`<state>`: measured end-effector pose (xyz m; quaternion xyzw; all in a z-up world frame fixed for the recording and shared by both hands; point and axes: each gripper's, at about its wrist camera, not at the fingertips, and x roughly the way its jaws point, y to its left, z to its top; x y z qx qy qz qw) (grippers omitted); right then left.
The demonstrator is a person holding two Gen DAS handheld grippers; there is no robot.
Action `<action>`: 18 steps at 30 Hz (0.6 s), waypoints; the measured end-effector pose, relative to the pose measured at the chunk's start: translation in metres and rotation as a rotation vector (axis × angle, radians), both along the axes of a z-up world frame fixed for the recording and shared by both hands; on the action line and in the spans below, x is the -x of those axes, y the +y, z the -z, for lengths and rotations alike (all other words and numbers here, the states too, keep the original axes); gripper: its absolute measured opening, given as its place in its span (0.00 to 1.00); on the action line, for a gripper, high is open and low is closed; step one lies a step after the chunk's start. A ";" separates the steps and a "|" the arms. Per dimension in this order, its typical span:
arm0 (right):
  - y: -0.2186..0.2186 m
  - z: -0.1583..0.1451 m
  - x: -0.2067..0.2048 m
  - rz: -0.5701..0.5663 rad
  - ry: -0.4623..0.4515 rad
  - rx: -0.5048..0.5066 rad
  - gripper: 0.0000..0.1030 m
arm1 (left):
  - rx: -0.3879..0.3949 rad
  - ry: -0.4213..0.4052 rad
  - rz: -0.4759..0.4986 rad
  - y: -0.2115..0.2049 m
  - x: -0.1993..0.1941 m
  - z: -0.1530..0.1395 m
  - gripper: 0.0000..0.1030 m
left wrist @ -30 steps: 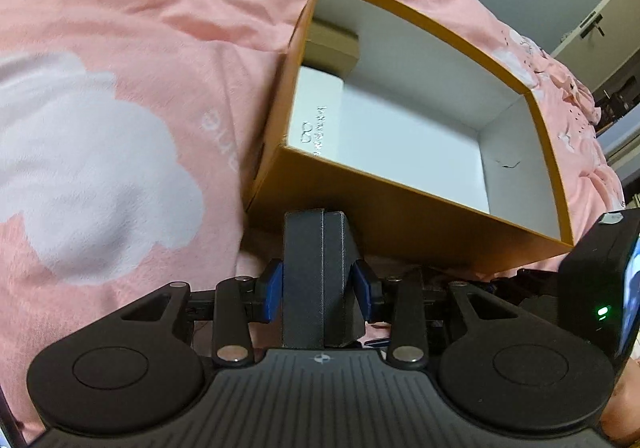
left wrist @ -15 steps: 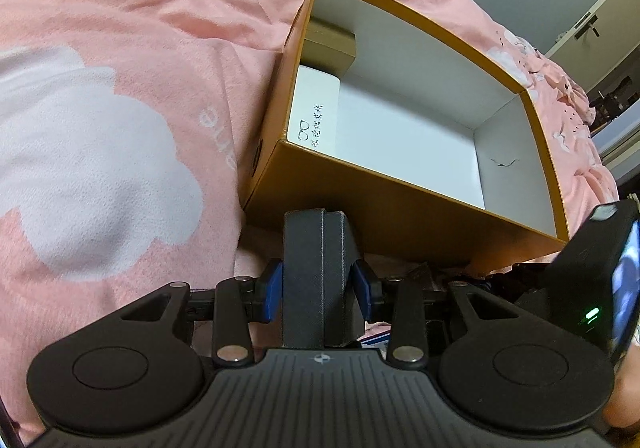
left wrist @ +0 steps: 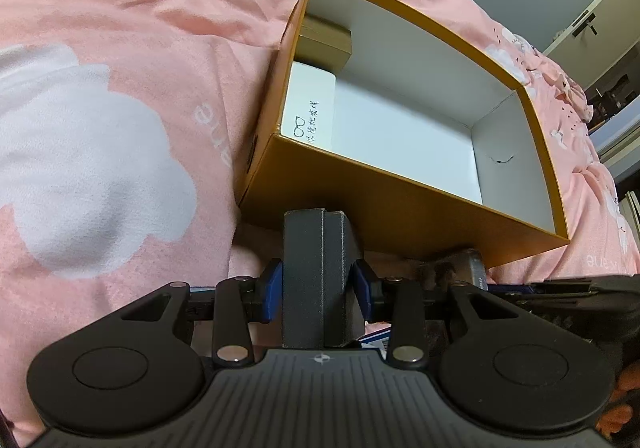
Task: Organize objects
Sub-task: 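Grasp the black card holder with the left tool while the right tool grasps the silver photo card pack, then lift and carry the black card holder and the photo card pack over the orange box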
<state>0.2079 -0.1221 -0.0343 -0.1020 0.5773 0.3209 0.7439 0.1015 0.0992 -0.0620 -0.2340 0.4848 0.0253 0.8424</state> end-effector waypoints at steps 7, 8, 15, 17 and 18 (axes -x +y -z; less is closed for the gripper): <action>-0.030 0.013 -0.012 0.116 0.100 -0.092 0.25 | 0.002 0.011 -0.002 -0.003 -0.004 0.001 0.41; -0.027 0.009 -0.006 0.100 0.084 -0.080 0.25 | -0.002 0.014 -0.003 -0.003 -0.005 0.002 0.41; 0.007 0.032 -0.018 0.056 0.074 -0.048 0.27 | 0.016 0.039 -0.012 -0.002 -0.011 0.009 0.42; 0.013 0.037 -0.020 0.047 0.071 -0.046 0.28 | 0.017 0.040 -0.016 -0.002 -0.012 0.009 0.42; 0.013 0.037 -0.019 0.043 0.067 -0.046 0.28 | 0.019 0.037 -0.021 -0.002 -0.011 0.008 0.41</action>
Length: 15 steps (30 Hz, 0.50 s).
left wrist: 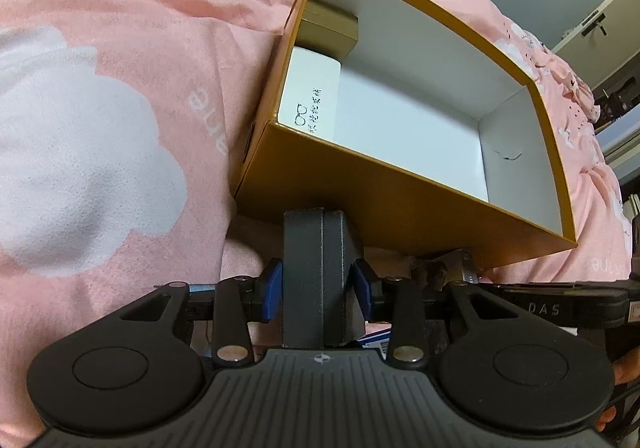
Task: Organize objects
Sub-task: 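Lift and carry the black card holder and the photo card pack over the orange box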
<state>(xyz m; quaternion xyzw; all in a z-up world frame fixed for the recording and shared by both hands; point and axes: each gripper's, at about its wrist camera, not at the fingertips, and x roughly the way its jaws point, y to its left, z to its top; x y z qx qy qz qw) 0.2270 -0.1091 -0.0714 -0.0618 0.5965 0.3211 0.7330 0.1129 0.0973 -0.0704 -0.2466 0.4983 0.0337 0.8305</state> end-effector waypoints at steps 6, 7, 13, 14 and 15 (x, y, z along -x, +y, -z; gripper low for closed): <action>-0.005 -0.015 0.016 -0.016 -0.055 -0.040 0.24 | -0.083 -0.086 0.041 -0.015 0.015 -0.026 0.41; -0.006 -0.021 0.021 -0.026 -0.073 -0.050 0.24 | -0.096 -0.104 0.051 -0.018 0.018 -0.031 0.41; -0.011 -0.067 0.044 -0.077 -0.168 -0.127 0.24 | -0.105 -0.217 0.114 -0.031 0.033 -0.067 0.41; -0.014 -0.076 0.047 -0.084 -0.180 -0.145 0.24 | -0.100 -0.239 0.122 -0.033 0.035 -0.073 0.41; -0.016 -0.082 0.049 -0.088 -0.187 -0.158 0.24 | -0.096 -0.253 0.124 -0.033 0.036 -0.077 0.41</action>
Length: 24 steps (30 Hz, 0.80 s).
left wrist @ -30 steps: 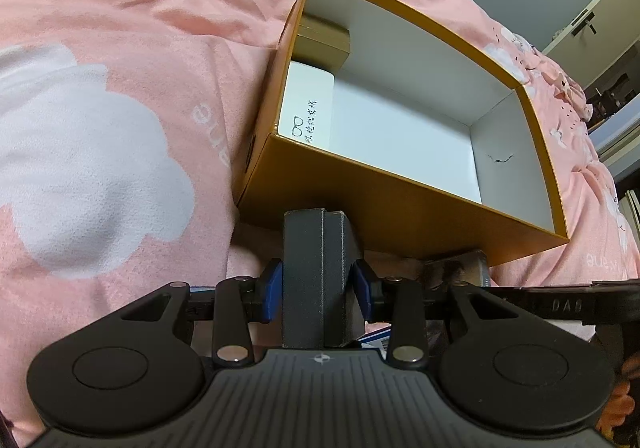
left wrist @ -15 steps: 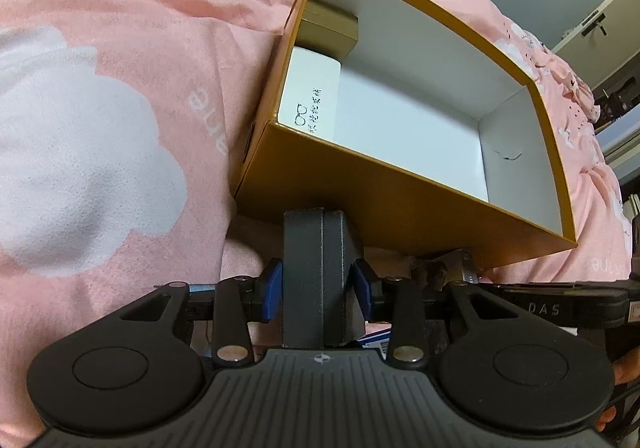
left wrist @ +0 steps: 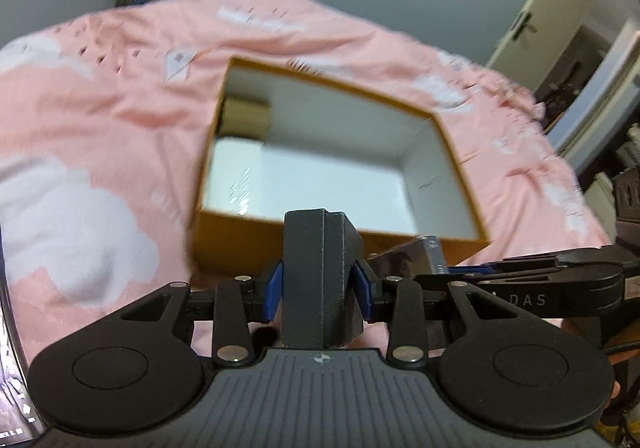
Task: Organize objects
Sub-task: 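Lift and carry the black card holder and the photo card pack over the orange box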
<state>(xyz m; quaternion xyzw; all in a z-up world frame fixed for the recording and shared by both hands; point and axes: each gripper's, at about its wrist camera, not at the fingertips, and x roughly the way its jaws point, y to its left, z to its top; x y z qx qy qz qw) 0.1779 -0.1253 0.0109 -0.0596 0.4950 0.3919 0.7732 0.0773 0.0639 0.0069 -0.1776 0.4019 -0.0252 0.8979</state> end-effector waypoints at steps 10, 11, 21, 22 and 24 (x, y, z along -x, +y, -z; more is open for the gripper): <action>-0.011 -0.057 -0.002 0.012 -0.075 -0.178 0.24 | 0.033 -0.157 -0.006 0.003 -0.024 -0.040 0.41; -0.011 -0.061 -0.005 0.022 -0.088 -0.192 0.24 | 0.036 -0.166 -0.008 0.003 -0.027 -0.043 0.41; -0.002 -0.050 -0.060 0.164 -0.114 -0.213 0.24 | 0.051 -0.094 -0.045 0.006 -0.101 -0.011 0.41; 0.000 -0.043 -0.066 0.174 -0.106 -0.202 0.24 | 0.054 -0.072 -0.045 0.006 -0.107 -0.002 0.41; 0.003 -0.027 -0.076 0.193 -0.083 -0.171 0.24 | 0.055 -0.027 -0.038 0.005 -0.116 0.014 0.41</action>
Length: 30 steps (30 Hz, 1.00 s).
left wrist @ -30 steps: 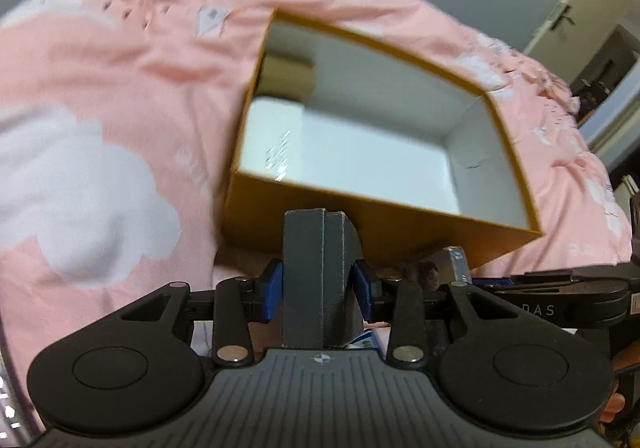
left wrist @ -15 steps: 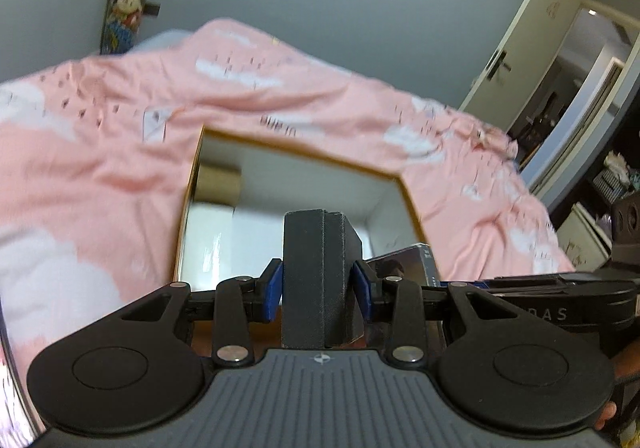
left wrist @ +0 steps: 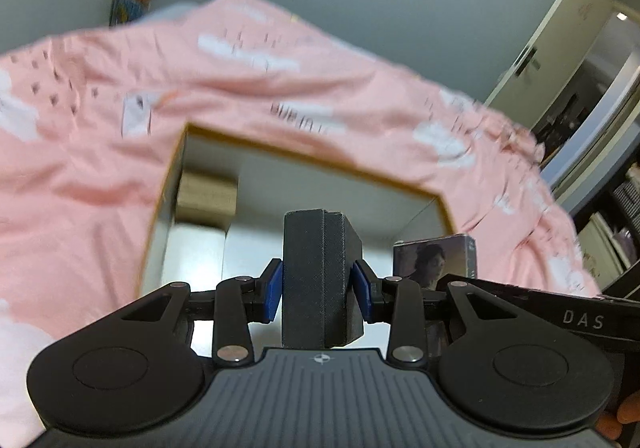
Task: Organize objects
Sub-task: 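Lift and carry the black card holder and the photo card pack over the orange box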
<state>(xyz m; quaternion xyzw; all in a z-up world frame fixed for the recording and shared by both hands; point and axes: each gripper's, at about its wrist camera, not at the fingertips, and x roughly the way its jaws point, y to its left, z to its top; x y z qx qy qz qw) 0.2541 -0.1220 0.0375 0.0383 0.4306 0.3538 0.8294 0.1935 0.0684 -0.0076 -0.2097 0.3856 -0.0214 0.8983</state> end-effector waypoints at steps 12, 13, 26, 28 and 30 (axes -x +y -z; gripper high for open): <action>0.007 0.059 -0.024 0.016 0.116 0.085 0.24 | 0.000 0.200 0.041 -0.008 -0.029 0.057 0.41; 0.008 0.062 -0.025 0.014 0.121 0.088 0.24 | -0.002 0.209 0.046 -0.009 -0.030 0.060 0.41; 0.013 0.073 -0.024 -0.011 0.152 0.102 0.24 | -0.074 0.245 0.070 -0.012 -0.028 0.059 0.43; 0.012 0.073 -0.024 -0.010 0.151 0.102 0.24 | -0.117 0.245 0.068 -0.013 -0.026 0.057 0.44; 0.012 0.072 -0.024 -0.009 0.149 0.102 0.24 | -0.143 0.256 0.062 -0.012 -0.025 0.057 0.47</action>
